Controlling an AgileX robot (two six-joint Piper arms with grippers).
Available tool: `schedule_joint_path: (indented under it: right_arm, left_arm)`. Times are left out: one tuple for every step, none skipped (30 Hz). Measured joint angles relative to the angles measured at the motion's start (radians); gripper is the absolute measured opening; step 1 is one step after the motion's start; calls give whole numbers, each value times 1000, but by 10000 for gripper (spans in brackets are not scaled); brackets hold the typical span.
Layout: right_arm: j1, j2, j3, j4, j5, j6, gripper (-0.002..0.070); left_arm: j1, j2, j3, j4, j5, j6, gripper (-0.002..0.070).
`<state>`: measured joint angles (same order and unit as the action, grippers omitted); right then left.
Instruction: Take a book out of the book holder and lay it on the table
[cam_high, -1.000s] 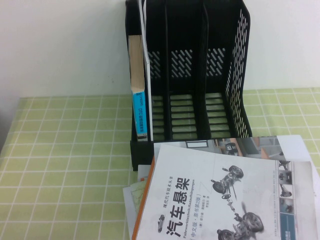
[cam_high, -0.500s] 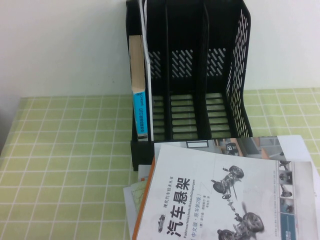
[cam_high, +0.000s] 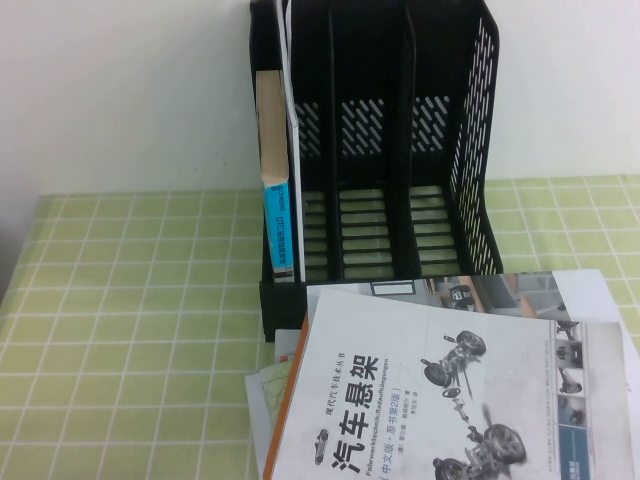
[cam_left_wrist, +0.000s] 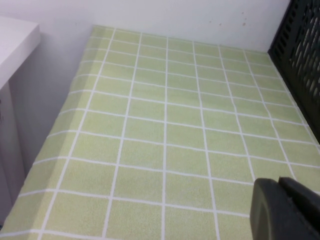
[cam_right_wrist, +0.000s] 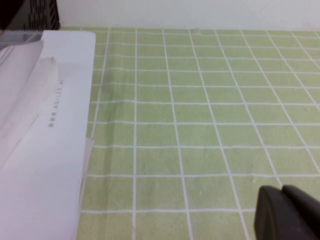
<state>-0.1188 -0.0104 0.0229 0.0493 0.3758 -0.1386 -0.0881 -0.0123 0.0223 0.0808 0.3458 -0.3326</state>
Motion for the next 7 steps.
schedule_joint_path:
  right_arm:
    - [-2,0,0,0,0,0,-2]
    - [-7,0,0,0,0,0,-2]
    - [-11,0,0,0,0,0,-1]
    - [-15,0,0,0,0,0,-2]
    - [-21,0,0,0,0,0,-1]
    - [-23,0,0,0,0,0,-2]
    - [-25,0,0,0,0,0,-2]
  left_arm:
    - [0,0,0,0,0,0,-3]
    - [0,0,0,0,0,0,-3]
    - [0,0,0,0,0,0,-3]
    - [0,0,0,0,0,0,-3]
    - [0,0,0,0,0,0,-3]
    - [0,0,0,0,0,0,-3]
    - [0,0,0,0,0,0,-3]
